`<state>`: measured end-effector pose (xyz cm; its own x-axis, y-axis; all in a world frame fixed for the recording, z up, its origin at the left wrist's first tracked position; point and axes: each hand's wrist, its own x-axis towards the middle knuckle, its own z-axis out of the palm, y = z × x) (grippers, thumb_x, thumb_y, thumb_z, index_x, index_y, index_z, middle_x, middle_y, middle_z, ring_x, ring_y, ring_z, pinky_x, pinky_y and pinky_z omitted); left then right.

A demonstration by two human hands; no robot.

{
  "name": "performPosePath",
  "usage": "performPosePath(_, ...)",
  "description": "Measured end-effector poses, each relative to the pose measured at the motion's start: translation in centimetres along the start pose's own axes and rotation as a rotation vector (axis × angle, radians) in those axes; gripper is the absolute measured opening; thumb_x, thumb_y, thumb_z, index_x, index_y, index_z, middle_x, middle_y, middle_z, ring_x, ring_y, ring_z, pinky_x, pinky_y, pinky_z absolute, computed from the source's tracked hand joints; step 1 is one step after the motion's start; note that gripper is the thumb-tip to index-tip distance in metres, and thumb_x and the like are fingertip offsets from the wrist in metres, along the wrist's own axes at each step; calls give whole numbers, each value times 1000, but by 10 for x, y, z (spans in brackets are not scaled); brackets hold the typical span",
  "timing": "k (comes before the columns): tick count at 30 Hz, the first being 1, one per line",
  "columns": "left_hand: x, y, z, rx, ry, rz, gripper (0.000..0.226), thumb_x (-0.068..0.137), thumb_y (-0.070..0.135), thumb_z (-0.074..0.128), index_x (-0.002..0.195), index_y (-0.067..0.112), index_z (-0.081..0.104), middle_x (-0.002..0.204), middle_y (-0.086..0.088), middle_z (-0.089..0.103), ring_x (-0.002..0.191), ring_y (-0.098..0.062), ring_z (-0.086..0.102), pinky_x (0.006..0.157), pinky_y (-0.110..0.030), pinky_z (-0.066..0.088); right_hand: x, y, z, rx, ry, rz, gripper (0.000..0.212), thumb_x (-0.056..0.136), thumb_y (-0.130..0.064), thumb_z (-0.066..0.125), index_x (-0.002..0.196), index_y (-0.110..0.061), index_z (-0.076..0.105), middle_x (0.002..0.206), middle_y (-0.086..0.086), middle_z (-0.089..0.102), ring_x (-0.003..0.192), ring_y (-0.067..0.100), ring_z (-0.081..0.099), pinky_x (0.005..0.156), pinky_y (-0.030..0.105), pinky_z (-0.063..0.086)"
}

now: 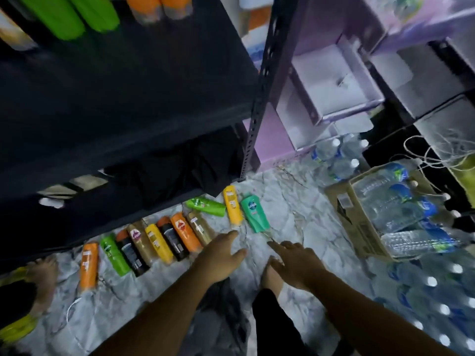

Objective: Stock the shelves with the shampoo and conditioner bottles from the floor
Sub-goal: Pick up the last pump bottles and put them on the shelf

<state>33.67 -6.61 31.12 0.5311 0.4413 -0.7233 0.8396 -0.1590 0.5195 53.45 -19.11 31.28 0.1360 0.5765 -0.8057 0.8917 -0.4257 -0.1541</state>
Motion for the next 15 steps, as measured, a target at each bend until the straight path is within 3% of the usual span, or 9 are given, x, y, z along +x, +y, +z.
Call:
performPosePath(6,159,-76,75,-74,-43,-49,75,96,56,60,158,24,32,158,-7,41,142,-27,43,112,-41,41,151,56,74,143,57,52,57,103,-57,31,157,-41,20,145,8,49,125,33,53,101,46,47)
performPosePath(10,251,-112,121,-109,13,-57,74,96,51,62,157,20,32,155,-10,45,138,-29,46,101,-32,42,251,85,117,237,88,45,57,102,-57,35,155,-43,23,141,15,52,123,38,56,101,47,48)
performPosePath(15,342,-143,174,-465,76,-145,81,87,50,75,152,23,37,142,-10,56,120,-28,61,95,-43,55,370,97,125,328,176,35,61,100,-59,42,156,-38,28,143,21,50,126,40,55,104,41,44)
